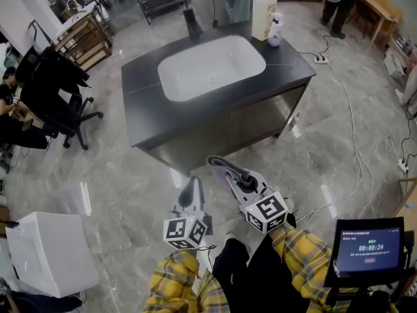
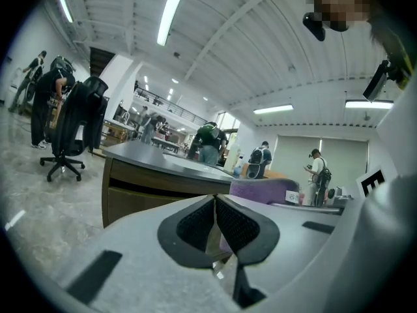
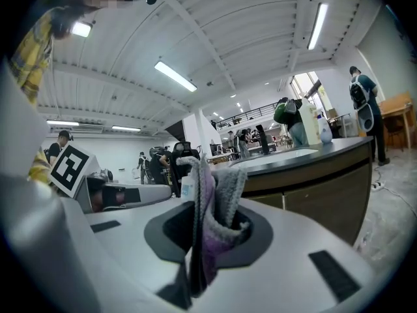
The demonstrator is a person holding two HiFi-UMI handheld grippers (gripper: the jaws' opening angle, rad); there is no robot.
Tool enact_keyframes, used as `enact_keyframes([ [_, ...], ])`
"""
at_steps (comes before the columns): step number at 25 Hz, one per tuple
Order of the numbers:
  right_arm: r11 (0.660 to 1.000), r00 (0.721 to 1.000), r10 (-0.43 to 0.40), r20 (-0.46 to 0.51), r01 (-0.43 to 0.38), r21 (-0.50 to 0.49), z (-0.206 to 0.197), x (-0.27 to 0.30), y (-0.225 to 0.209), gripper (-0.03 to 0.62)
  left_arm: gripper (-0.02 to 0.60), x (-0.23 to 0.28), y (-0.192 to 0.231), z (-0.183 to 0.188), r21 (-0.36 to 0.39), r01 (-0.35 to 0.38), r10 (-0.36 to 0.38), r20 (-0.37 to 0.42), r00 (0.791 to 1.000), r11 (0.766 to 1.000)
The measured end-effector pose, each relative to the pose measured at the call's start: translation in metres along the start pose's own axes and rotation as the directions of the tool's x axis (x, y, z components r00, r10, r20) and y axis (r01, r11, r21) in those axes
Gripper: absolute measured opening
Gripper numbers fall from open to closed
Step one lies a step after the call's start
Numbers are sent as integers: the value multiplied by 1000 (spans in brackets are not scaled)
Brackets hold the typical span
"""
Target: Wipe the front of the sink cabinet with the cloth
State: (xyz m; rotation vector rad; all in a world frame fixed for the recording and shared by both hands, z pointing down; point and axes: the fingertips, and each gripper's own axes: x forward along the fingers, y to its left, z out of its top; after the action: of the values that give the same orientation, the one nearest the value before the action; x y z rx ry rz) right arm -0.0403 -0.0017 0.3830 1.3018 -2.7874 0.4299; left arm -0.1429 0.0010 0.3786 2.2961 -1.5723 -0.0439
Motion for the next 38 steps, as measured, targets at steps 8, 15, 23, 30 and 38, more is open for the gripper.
enact_keyframes([
  [8, 999, 999, 31, -18, -30, 28, -6, -10, -79, 43, 8, 56, -44, -33, 17, -52, 53, -40, 998, 998],
  [15, 998, 998, 60, -30, -60, 13, -9, -9, -138, 44, 8, 96, -70, -42, 27, -89, 90, -28, 996, 996],
  [23, 993, 992, 118, -48, -118, -14, -16, 15, -168, 43, 8, 117, -61, -48, 34, -159, 160, -13, 987, 987],
  [30, 984, 983, 171, -68, -175, -43, -29, 44, -194, 44, 8, 152, -54, -61, 30, -198, 198, -6, 980, 980],
  [38, 972, 973, 208, -102, -217, -85, -41, 74, -218, 43, 8, 175, -43, -68, 15, -255, 255, 7, 967, 967],
])
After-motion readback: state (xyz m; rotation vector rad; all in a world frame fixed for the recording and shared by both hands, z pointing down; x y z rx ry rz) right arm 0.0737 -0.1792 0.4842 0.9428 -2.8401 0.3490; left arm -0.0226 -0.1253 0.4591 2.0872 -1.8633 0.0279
